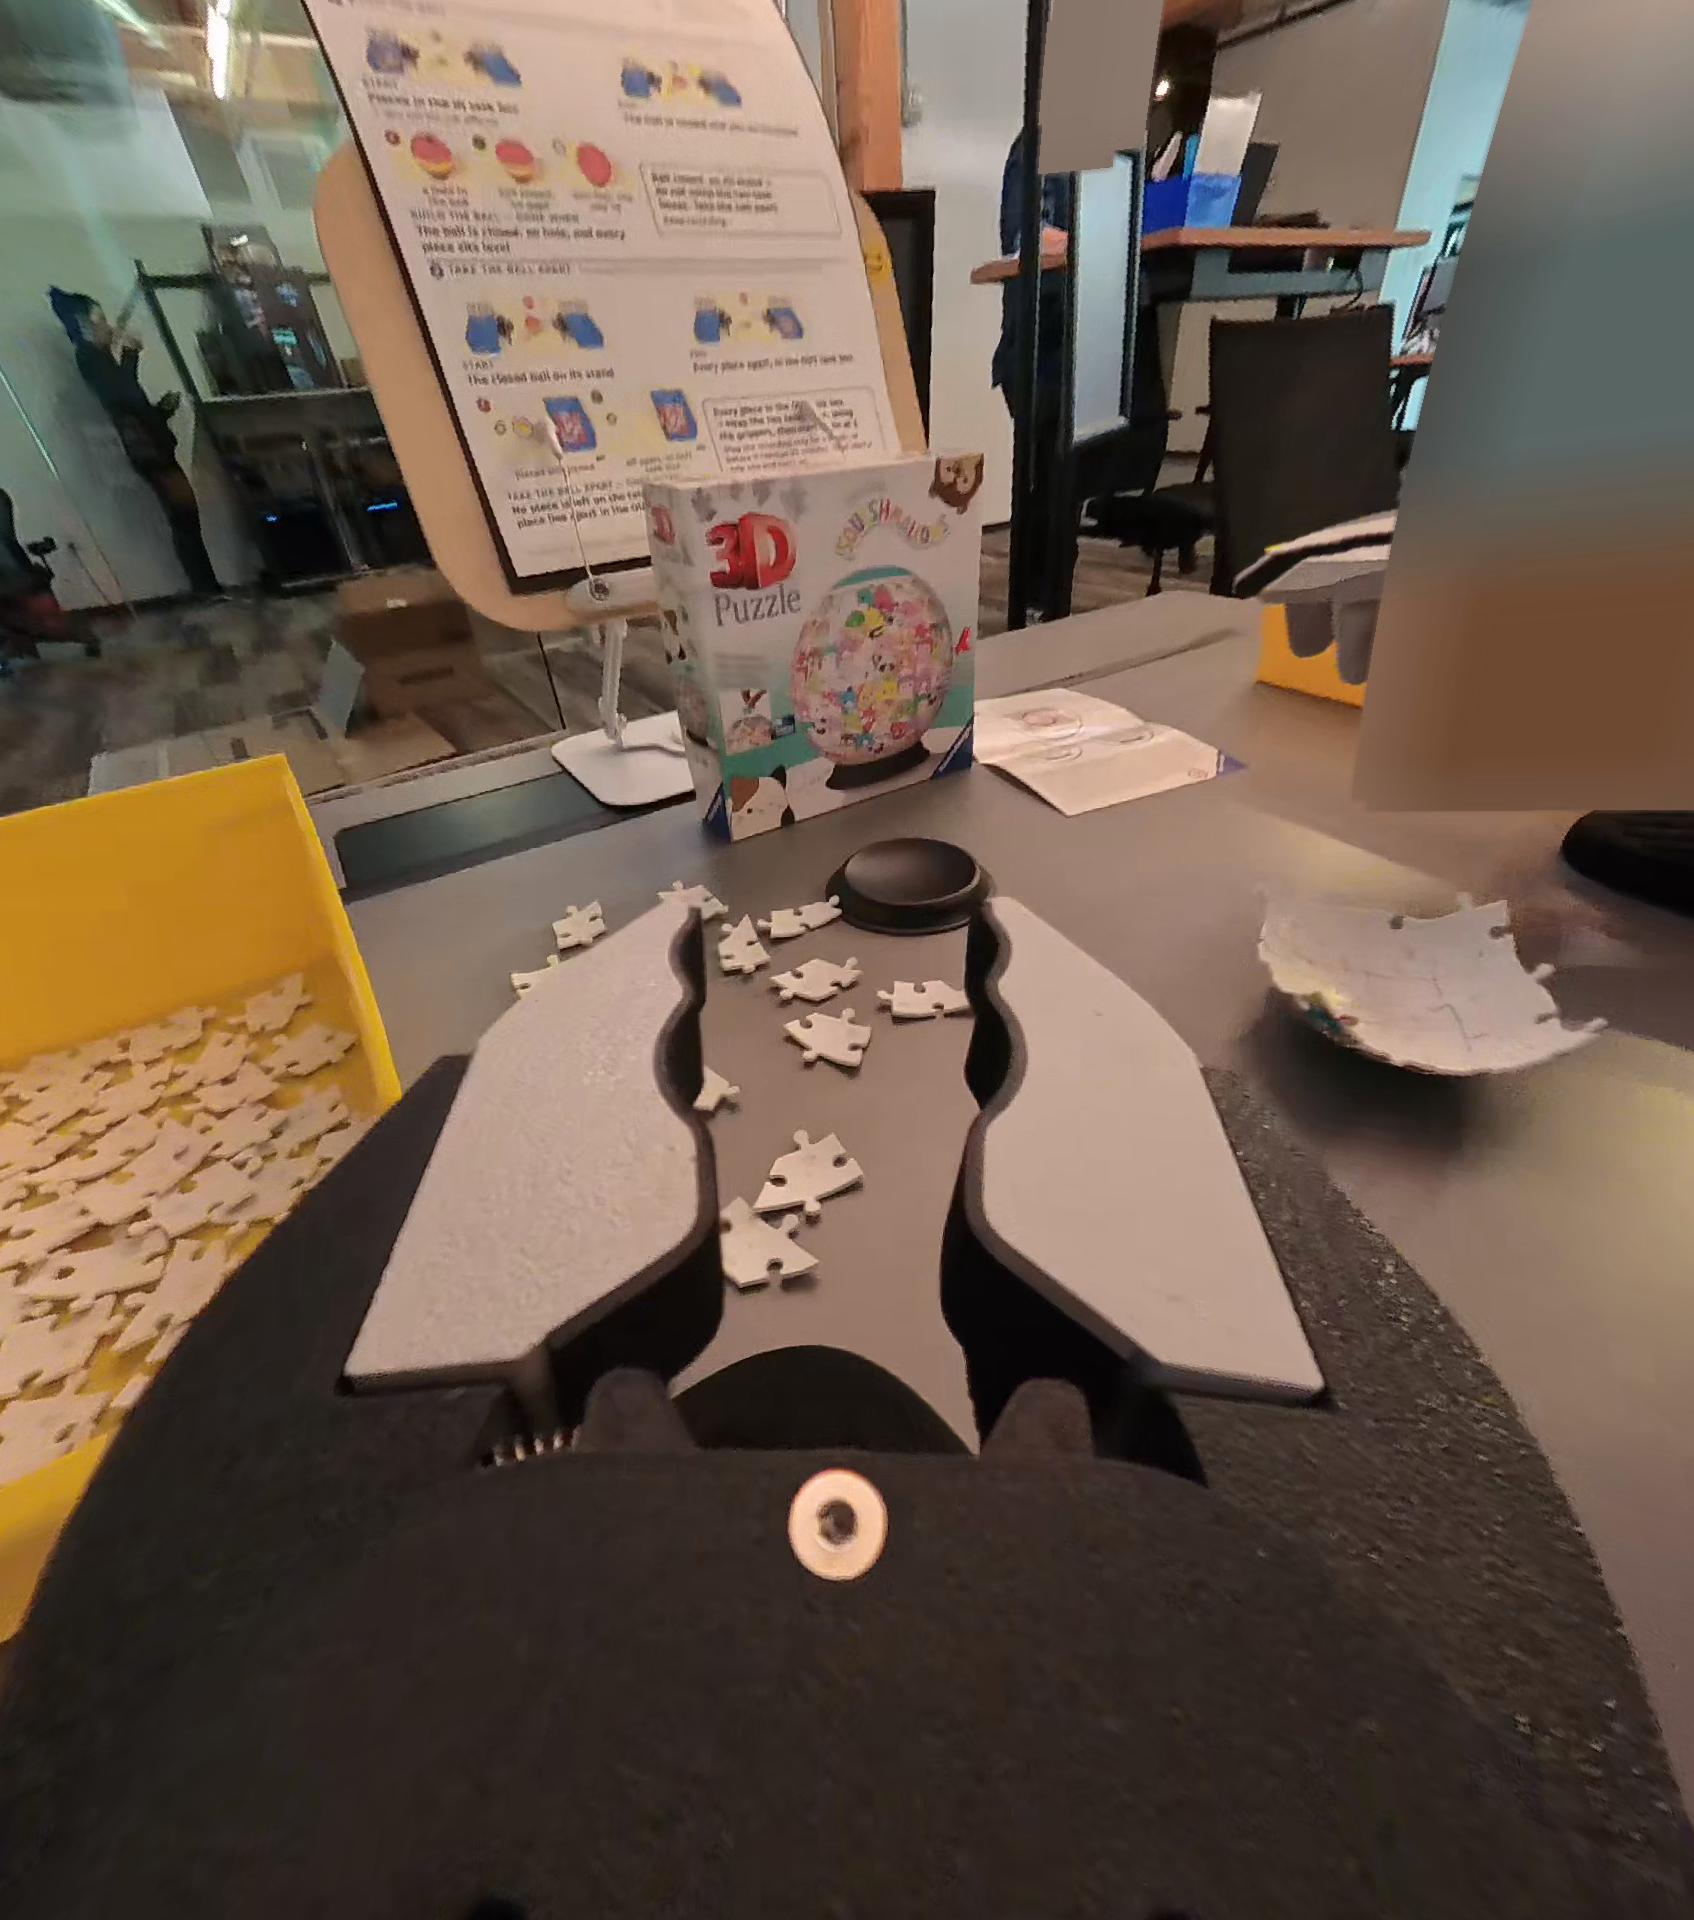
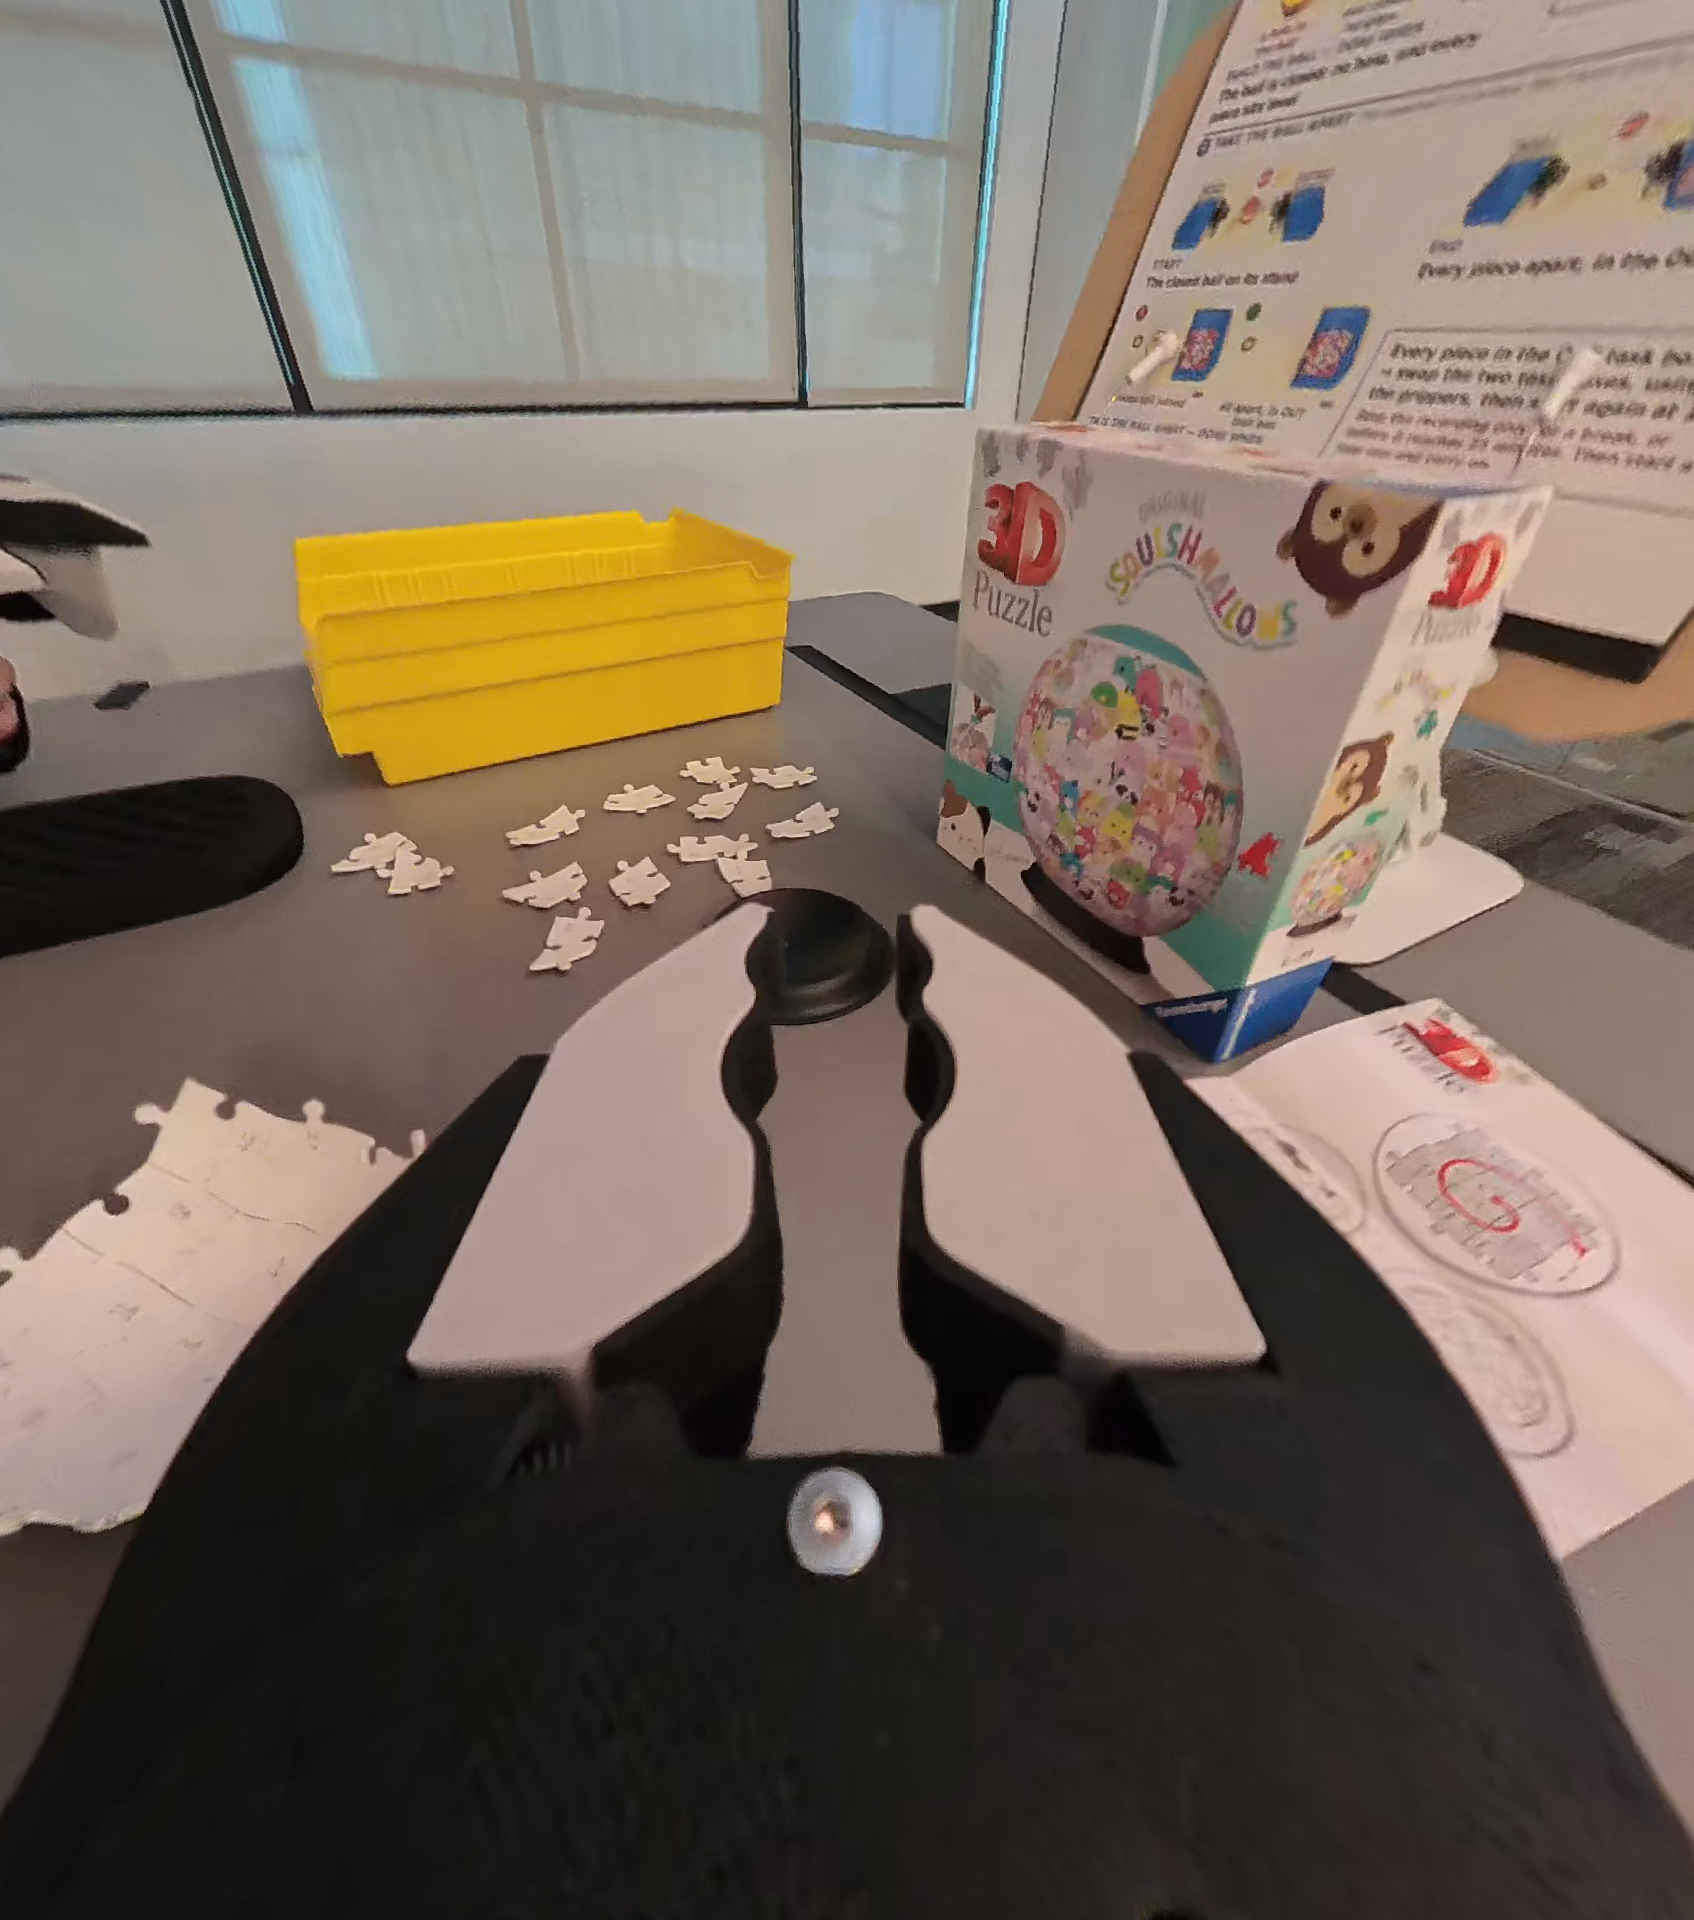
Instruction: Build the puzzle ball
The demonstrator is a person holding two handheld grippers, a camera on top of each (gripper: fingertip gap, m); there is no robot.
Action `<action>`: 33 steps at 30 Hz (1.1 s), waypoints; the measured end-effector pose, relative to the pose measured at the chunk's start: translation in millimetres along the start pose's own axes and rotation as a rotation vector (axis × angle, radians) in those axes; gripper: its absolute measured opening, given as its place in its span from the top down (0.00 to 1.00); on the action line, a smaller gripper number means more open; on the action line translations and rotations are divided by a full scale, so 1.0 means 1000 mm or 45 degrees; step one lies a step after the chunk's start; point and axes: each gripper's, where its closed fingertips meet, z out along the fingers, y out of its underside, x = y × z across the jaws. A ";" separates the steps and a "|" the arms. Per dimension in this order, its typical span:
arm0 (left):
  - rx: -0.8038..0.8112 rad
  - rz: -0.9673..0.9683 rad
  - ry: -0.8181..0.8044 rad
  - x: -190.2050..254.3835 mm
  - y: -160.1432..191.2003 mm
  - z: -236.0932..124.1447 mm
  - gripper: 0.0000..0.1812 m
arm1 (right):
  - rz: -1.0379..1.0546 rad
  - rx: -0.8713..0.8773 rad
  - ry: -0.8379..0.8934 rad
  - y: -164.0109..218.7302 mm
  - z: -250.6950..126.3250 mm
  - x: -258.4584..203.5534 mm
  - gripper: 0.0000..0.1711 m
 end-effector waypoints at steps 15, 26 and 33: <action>-0.181 0.032 -0.051 -0.024 0.017 0.031 0.80 | -0.038 -0.022 0.028 0.021 -0.002 0.004 0.89; -0.424 -0.164 -0.046 -0.027 0.039 0.047 0.81 | -0.168 -0.121 0.052 0.034 0.004 0.004 0.87; -0.528 -0.129 0.030 -0.019 0.051 0.052 0.84 | -0.123 -0.066 0.020 0.028 0.006 -0.001 0.86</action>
